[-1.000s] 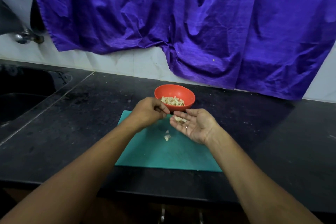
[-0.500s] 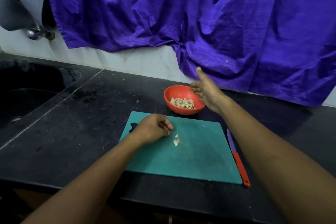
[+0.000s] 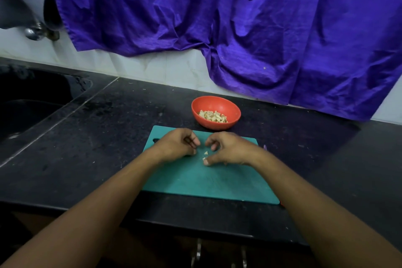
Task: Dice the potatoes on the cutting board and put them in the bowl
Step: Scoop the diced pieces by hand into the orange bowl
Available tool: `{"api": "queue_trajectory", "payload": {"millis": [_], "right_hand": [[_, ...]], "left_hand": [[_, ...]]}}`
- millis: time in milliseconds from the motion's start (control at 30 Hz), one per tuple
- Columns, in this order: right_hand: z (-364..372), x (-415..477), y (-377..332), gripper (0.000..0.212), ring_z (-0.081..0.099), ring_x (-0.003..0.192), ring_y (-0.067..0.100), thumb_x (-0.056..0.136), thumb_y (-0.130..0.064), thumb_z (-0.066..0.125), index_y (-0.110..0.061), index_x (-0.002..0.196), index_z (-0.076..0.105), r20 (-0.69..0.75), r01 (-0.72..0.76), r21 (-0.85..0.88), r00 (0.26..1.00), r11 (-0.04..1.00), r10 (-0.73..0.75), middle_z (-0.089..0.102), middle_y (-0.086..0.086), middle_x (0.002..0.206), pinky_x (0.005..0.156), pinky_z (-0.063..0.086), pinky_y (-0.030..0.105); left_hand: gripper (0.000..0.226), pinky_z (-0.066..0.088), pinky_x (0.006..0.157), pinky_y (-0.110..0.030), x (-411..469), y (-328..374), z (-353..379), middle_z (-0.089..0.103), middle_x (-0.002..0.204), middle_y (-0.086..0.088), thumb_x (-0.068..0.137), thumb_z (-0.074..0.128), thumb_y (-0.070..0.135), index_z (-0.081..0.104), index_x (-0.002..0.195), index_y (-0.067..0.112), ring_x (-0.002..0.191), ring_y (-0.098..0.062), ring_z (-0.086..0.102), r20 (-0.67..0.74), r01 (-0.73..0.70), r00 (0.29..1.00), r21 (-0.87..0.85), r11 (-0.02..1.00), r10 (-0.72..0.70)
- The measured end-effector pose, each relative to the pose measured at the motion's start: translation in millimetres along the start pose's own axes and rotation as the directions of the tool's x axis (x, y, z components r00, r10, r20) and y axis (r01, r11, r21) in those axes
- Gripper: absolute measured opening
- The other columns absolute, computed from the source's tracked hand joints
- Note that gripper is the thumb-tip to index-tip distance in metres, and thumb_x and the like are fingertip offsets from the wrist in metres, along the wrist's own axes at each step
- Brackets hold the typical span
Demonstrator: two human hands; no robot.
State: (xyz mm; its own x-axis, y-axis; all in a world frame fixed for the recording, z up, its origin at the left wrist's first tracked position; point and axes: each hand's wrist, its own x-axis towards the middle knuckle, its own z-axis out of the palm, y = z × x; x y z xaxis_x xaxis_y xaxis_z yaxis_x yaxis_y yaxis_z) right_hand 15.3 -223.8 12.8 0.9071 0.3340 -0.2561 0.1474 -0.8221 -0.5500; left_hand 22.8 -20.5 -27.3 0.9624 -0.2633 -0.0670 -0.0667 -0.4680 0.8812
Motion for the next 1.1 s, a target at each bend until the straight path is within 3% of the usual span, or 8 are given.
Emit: {"api": "queue_trajectory", "payload": {"millis": [100,233,367,533,700,833,933,1100], "right_hand": [[7,4,-4,0.036,0.063,0.085,0.011,0.078,-0.026,0.09,-0.018,0.107,0.07,-0.072,0.021,-0.058,0.997,0.998,-0.025,0.064,-0.001,0.102,0.076,0.054,0.028],[9,8,-6,0.012,0.068,0.076,0.016,0.086,-0.01,0.081,-0.014,0.091,0.072,-0.082,-0.037,0.003,0.996,0.999,0.038,0.067,0.001,0.085,0.06,0.061,0.029],[7,12,-13,0.012,0.068,0.073,0.016,0.089,-0.003,0.075,-0.014,0.088,0.07,-0.089,-0.095,-0.037,0.992,0.995,0.091,0.068,0.004,0.086,0.054,0.057,0.025],[9,15,-24,0.013,0.076,0.083,0.029,0.09,0.002,0.063,-0.009,0.093,0.071,-0.086,-0.151,-0.105,0.986,0.983,0.142,0.073,0.012,0.091,0.072,0.065,0.043],[12,16,-24,0.016,0.076,0.074,0.026,0.089,-0.003,0.061,-0.014,0.083,0.071,-0.125,-0.127,-0.163,0.986,0.978,0.107,0.074,0.009,0.085,0.07,0.065,0.046],[12,10,-17,0.008,0.075,0.079,0.022,0.087,-0.005,0.069,-0.011,0.086,0.073,-0.132,-0.093,-0.043,0.988,0.995,0.087,0.074,0.007,0.085,0.068,0.065,0.038],[13,6,-8,0.007,0.072,0.071,0.016,0.086,0.0,0.069,-0.006,0.087,0.072,-0.146,-0.094,0.137,0.983,0.986,0.114,0.072,0.009,0.077,0.06,0.063,0.031],[10,-1,4,0.014,0.07,0.058,0.016,0.087,0.01,0.061,-0.002,0.085,0.067,-0.077,-0.1,0.477,0.985,0.873,0.155,0.068,0.015,0.064,0.055,0.057,0.027]], "left_hand": [[0.021,0.057,0.097,-0.038,-5,2,1,0.074,0.103,-0.013,0.085,0.074,-0.004,0.071,0.1,0.011,0.09,-0.013,0.068,-0.008,-0.016,1.0,-0.007,1.0,0.016],[0.022,0.057,0.096,-0.036,-7,4,2,0.074,0.101,-0.009,0.085,0.075,-0.003,0.071,0.099,0.012,0.09,-0.013,0.068,-0.005,-0.014,1.0,0.011,1.0,0.014],[0.022,0.057,0.092,-0.032,-7,10,3,0.074,0.097,-0.005,0.084,0.076,-0.001,0.071,0.1,0.013,0.094,-0.016,0.07,-0.021,0.012,1.0,0.07,0.997,-0.01],[0.018,0.058,0.087,-0.031,-5,17,7,0.074,0.09,0.004,0.083,0.078,0.005,0.072,0.093,0.02,0.088,-0.01,0.07,-0.062,0.004,0.998,0.222,0.975,0.01],[0.019,0.059,0.088,-0.031,-4,19,9,0.075,0.088,0.008,0.079,0.083,0.01,0.074,0.091,0.023,0.086,-0.006,0.07,-0.033,-0.015,0.999,0.279,0.96,0.025],[0.021,0.058,0.086,-0.028,-6,24,11,0.074,0.089,0.009,0.076,0.088,0.019,0.073,0.09,0.026,0.087,-0.006,0.069,0.005,-0.023,1.0,0.32,0.947,0.022],[0.024,0.059,0.085,-0.032,-7,29,16,0.073,0.089,0.008,0.073,0.09,0.03,0.073,0.091,0.025,0.087,-0.009,0.068,0.023,-0.04,0.999,0.394,0.918,0.034],[0.034,0.058,0.081,-0.038,-3,34,27,0.069,0.087,0.011,0.07,0.087,0.048,0.069,0.091,0.029,0.084,-0.009,0.065,-0.011,-0.035,0.999,0.512,0.858,0.046]]}}
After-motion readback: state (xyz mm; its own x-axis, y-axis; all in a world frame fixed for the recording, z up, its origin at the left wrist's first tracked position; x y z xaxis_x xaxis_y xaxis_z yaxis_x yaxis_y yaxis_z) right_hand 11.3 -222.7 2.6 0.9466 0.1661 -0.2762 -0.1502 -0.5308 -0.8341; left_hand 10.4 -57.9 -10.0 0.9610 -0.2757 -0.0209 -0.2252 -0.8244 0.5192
